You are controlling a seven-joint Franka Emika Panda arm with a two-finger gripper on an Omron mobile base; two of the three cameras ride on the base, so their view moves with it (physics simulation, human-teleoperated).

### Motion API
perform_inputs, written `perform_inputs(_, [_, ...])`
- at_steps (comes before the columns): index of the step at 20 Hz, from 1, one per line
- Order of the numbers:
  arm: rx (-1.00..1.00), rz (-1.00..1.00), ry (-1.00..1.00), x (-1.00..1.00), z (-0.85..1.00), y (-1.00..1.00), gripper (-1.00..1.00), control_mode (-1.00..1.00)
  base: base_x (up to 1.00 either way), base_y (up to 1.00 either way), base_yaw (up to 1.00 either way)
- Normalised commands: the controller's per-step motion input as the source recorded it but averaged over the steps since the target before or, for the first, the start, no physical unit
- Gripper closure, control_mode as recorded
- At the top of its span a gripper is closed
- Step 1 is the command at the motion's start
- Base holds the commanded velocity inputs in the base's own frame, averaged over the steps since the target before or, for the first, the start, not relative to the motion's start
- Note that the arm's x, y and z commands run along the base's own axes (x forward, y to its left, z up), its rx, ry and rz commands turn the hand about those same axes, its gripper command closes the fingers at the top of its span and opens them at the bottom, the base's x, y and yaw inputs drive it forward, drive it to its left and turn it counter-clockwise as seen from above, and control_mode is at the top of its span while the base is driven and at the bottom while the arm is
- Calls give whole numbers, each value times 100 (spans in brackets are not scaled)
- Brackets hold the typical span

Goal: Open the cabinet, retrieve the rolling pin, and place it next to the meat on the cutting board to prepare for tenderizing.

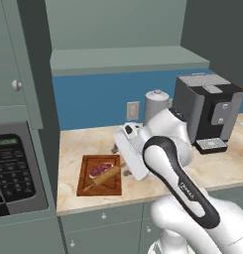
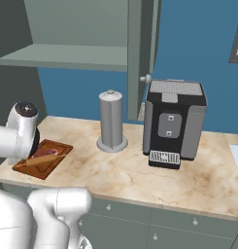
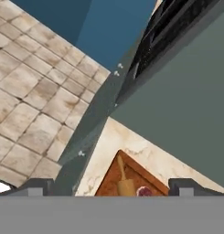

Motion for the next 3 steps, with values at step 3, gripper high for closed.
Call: perform_inputs(3, [0, -1, -4, -77, 38, 0, -100, -100, 0, 0, 0])
